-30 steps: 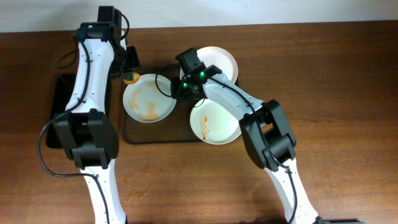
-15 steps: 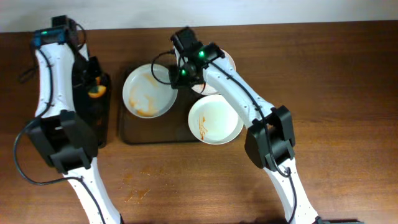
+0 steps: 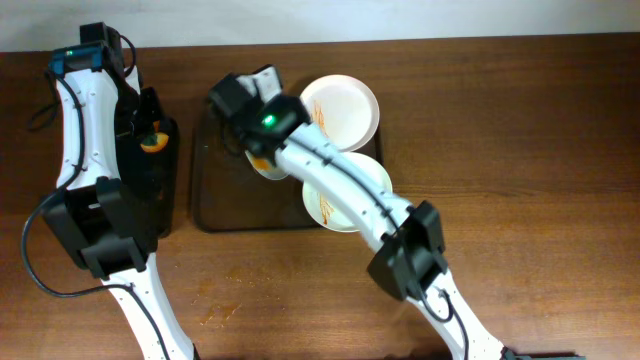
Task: Clean dirty plates on tray and stack at the side
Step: 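Lift the left arm away and carry the plate right with the right gripper, then lower the plate onto the table right of the tray and release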
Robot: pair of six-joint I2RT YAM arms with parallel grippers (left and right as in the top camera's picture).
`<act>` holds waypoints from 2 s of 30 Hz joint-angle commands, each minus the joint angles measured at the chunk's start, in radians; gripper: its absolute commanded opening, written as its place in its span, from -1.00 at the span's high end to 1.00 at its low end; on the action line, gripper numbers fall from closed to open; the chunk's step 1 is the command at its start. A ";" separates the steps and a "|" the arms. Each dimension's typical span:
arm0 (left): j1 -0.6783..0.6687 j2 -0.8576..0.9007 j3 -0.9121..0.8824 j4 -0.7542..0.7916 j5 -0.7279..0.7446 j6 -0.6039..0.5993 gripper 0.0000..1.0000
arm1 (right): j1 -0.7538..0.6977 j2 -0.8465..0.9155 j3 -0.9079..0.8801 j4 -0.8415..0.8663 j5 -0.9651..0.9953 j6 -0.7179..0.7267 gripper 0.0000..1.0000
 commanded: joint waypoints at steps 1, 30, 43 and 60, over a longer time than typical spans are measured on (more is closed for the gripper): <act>0.001 -0.008 0.009 0.004 0.000 0.018 0.99 | 0.078 -0.048 0.026 -0.008 0.319 -0.002 0.92; -0.055 -0.008 0.009 0.065 0.115 0.014 0.99 | -0.446 -0.267 0.032 -0.198 -0.719 -0.002 0.91; -0.134 -0.008 0.009 0.157 0.108 0.014 0.99 | -1.012 -0.208 -0.206 -0.280 -0.731 -0.106 0.92; -0.177 -0.008 0.009 0.161 0.109 0.014 0.99 | -0.921 -0.226 -0.364 -0.224 -1.089 -0.118 0.61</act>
